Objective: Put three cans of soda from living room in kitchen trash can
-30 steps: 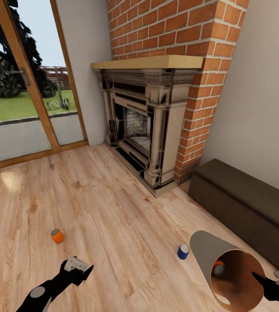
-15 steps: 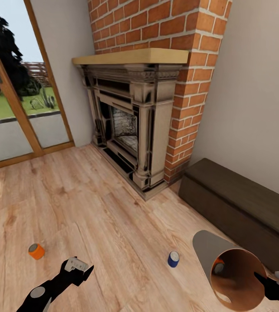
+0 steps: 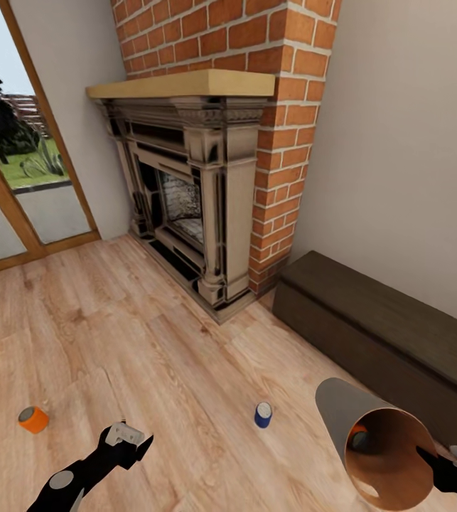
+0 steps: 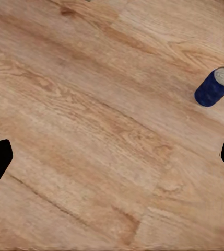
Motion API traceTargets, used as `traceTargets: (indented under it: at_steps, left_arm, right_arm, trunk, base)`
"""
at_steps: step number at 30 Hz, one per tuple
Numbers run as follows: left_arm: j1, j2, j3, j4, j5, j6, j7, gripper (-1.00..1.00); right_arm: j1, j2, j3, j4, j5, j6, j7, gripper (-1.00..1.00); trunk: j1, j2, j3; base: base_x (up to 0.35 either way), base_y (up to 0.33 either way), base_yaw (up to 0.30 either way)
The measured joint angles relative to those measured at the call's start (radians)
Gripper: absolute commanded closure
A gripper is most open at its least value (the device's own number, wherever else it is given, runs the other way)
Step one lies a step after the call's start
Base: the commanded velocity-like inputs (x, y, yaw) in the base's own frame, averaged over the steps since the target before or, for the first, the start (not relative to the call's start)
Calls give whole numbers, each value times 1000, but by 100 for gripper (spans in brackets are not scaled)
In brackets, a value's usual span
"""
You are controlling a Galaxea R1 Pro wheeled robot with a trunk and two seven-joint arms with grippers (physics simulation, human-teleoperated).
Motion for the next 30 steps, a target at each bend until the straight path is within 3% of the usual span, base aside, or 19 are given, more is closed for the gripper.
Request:
traceTargets:
  at_steps: [9,19,30]
  left_arm:
    - [0,0,-2,0,-4,0,-1,-100]
    - [0,0,-3,-1,-3,-7,1,-100]
    - [0,0,-3,-1,-3,-9,1,-100]
  right_arm:
    - [0,0,1,0,1,-1,0,100]
    - [0,1,1,0,1,-7,0,100]
    - [0,5,1,0,1,-11,2,100]
  trunk:
    - [0,0,-12]
    - [0,0,-24]
    - [0,0,-26]
  base:
    - [-259,163,-148]
    - [7,121,-154]
    - [1,4,-21]
